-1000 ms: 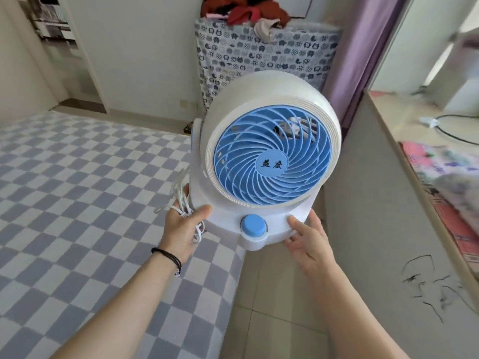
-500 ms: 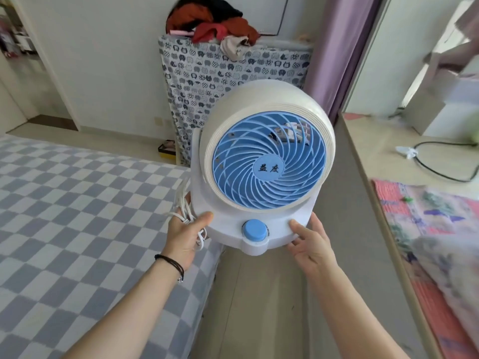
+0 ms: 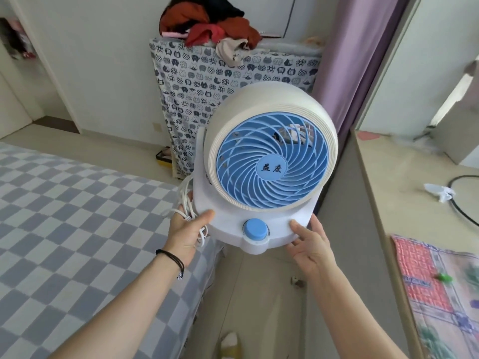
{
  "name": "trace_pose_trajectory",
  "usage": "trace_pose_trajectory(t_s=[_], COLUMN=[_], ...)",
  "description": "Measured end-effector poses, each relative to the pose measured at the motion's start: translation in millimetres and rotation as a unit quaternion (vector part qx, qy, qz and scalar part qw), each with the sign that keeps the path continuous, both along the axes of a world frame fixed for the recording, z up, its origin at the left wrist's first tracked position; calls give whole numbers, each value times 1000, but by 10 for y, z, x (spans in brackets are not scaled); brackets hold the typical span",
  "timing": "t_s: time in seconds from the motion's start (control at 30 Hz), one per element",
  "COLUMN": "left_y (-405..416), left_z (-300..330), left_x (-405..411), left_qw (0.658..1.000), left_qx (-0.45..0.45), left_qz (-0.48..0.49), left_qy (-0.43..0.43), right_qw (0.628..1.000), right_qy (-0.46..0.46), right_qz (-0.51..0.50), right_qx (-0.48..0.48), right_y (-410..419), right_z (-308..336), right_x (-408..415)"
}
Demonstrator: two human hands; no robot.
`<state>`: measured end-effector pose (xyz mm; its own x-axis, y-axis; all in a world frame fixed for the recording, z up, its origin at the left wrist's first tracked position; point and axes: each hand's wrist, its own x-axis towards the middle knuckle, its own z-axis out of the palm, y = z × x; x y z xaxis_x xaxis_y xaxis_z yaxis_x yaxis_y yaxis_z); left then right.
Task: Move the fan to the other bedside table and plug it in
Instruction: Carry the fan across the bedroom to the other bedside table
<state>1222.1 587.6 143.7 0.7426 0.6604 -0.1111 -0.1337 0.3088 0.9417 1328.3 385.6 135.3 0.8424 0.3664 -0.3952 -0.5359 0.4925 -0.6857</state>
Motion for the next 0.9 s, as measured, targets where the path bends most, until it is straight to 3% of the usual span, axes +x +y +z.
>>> trace_pose_trajectory(t_s=[0.6,0.9], left_y=[1087,1217], left_z=[-43,-159], left_x=[2634,3899], left_qw=[999,987], left_qx=[-27,-55], left_qz=[38,143], left_qy=[28,45], right_qw=[999,990], right_qy=[-2,-21], right_qz=[42,137], right_qx=[-6,-13], right_y=[1174,1560], right_z=[-63,6], right_x=[2855,4393])
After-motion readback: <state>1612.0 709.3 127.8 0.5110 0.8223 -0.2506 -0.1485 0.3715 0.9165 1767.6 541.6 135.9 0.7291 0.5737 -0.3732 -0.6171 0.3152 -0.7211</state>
